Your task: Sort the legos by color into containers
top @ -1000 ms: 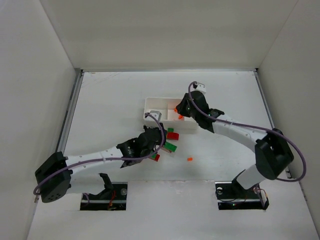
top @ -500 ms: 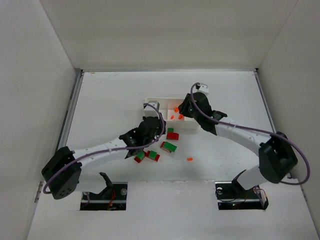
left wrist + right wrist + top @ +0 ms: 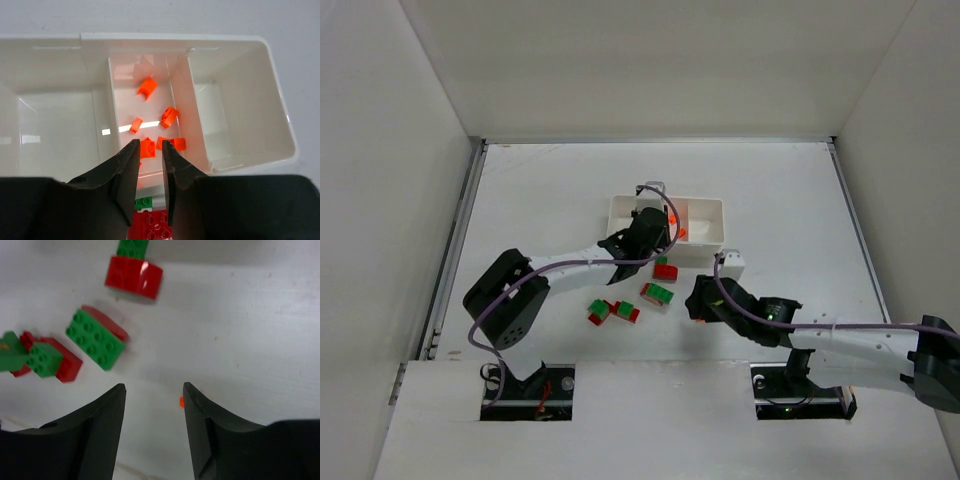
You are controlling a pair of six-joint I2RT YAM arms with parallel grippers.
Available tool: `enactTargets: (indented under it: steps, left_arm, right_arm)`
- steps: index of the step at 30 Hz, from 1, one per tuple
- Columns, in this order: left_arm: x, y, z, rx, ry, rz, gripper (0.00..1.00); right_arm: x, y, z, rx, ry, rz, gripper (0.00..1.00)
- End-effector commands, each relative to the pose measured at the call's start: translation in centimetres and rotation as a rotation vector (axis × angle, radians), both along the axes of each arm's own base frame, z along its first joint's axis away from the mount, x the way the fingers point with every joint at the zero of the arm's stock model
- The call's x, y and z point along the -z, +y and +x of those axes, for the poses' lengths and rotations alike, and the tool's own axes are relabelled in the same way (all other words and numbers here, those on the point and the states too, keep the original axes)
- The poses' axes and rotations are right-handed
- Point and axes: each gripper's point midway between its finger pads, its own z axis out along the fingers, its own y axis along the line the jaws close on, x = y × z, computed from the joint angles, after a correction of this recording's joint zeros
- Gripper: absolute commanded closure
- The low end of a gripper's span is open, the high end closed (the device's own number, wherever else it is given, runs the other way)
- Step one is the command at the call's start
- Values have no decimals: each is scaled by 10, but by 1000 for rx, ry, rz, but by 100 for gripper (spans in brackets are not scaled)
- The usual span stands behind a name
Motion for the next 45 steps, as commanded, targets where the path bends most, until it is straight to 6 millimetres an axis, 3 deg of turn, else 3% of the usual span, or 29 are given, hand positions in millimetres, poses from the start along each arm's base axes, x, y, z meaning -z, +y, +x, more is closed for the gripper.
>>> enactTargets:
  steps: [1,6,11,15,19,30,40,42,45]
  left_arm:
    - [-26,-13,21,5,-67,-30,78]
    - [-18,-21,28,13,-62,2,76]
    - [-24,-21,25,14,-75,0,68]
    - [-39,-11,16,6,-94,-25,67]
    - [-39,3,-6,19,-88,-30,67]
    - [-16,63,-65,-4,-24,-35,67]
    - [-6,80,-80,-18,-3,-56,67]
    - [-7,81,-81,-16,-6,-63,67]
    - [-7,82,-84,-13,-7,-66,67]
  right_arm:
    - [9,-19,-13,83,20,-56,43]
    - [21,-22,-21,89,36,-103,36]
    - [32,-18,-20,74,50,-161,37]
    - [35,-9,-17,54,51,-174,43]
    - [42,-9,-17,50,63,-195,50]
    - [64,-2,-21,49,117,-228,53]
    - [67,-3,-25,62,132,-244,66]
    - [66,-6,-26,71,138,-250,64]
    - [65,-9,-31,70,139,-264,54]
